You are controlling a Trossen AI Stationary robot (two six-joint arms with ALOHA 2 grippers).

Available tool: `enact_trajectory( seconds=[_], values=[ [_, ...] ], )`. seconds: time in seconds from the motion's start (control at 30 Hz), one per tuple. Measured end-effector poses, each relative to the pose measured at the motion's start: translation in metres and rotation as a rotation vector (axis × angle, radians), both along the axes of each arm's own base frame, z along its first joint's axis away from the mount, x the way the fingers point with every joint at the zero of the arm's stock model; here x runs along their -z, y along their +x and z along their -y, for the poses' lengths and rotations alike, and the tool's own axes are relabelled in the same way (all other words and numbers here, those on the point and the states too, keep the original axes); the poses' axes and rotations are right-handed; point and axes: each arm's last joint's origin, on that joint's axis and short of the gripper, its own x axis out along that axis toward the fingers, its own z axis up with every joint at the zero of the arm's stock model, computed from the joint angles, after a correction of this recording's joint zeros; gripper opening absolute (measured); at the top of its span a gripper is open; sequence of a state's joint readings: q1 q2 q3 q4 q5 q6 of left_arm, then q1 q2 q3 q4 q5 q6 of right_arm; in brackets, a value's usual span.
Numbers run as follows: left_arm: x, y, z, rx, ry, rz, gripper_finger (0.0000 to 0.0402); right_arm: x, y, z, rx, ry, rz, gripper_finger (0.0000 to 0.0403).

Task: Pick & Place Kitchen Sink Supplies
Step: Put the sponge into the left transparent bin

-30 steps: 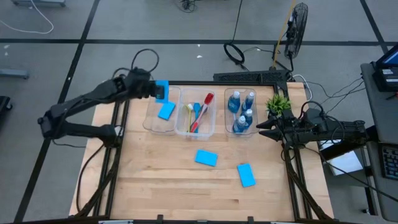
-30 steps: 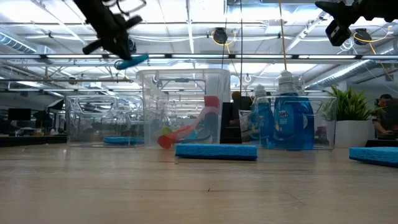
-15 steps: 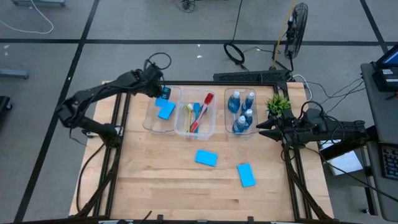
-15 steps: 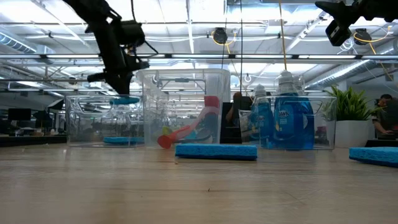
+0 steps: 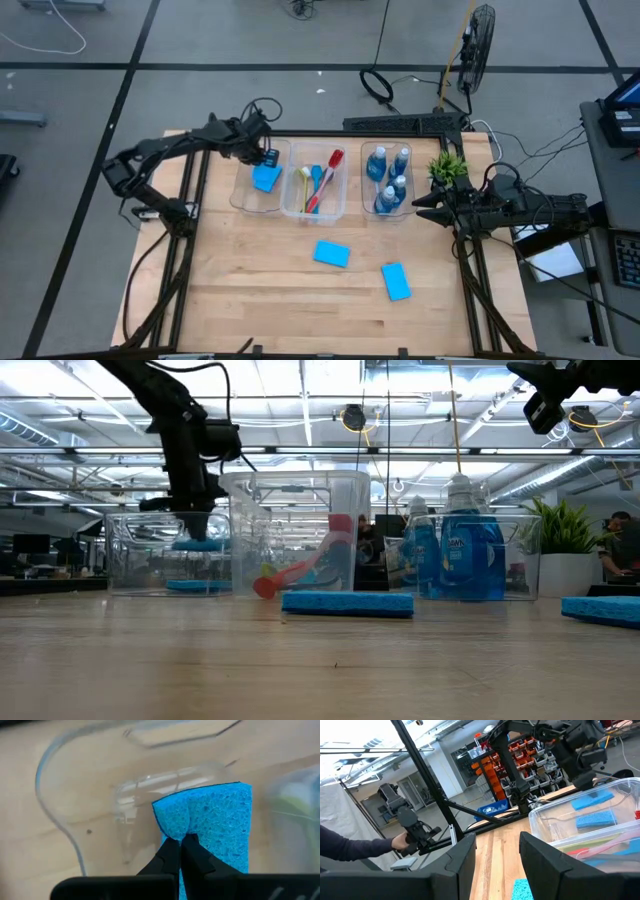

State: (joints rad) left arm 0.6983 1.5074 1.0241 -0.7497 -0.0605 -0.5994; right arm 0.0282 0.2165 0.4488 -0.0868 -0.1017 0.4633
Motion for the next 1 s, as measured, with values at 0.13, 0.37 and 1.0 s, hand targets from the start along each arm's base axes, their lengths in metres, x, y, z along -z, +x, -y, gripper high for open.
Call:
enact_trajectory(
  seconds=[0.13, 0.37, 1.0],
  values=[
    [0.017, -0.007, 0.006, -0.039, -0.043, -0.031, 0.0000, 0.000, 0.000, 0.000, 0.000, 0.000, 0.000, 0.0139],
    [0.035, -0.008, 0.010, -0.072, -0.053, 0.032, 0.0000, 0.000, 0.000, 0.000, 0.000, 0.000, 0.000, 0.0139],
    [0.039, -0.009, 0.010, -0.096, -0.029, 0.021, 0.0041, 0.000, 0.000, 0.000, -0.002, 0.023, -0.003, 0.0139]
  ],
)
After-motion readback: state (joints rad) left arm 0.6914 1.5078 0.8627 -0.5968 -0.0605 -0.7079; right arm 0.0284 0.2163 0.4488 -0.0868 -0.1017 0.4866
